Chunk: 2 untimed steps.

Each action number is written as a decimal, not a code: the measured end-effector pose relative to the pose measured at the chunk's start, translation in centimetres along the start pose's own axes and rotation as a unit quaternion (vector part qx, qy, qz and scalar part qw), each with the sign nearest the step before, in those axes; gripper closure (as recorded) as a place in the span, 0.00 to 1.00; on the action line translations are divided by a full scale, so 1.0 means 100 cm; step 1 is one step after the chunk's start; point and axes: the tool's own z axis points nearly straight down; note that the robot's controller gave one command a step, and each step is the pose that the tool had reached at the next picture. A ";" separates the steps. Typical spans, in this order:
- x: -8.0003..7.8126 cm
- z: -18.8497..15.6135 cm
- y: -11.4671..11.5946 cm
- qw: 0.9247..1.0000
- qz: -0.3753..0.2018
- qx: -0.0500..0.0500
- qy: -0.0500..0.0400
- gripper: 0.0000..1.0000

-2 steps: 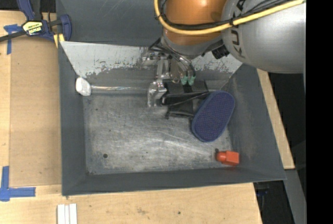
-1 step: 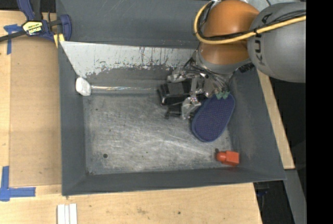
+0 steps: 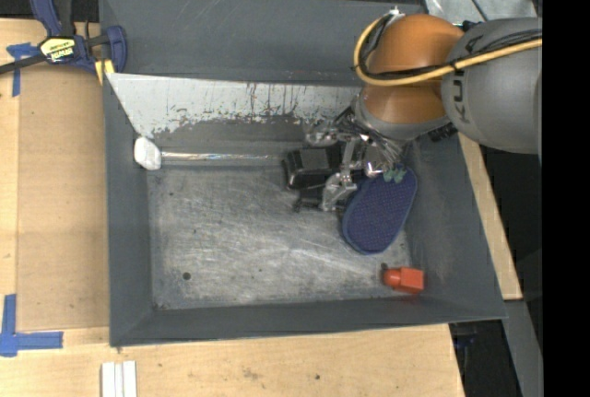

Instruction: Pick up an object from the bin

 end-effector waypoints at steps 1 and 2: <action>-0.003 -0.001 -0.003 1.000 0.004 0.001 -0.008 1.00; 0.009 -0.131 -0.027 1.000 0.011 0.005 0.011 1.00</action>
Offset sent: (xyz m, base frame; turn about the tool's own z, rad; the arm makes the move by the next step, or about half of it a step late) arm 0.0000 0.0000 0.0000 0.0000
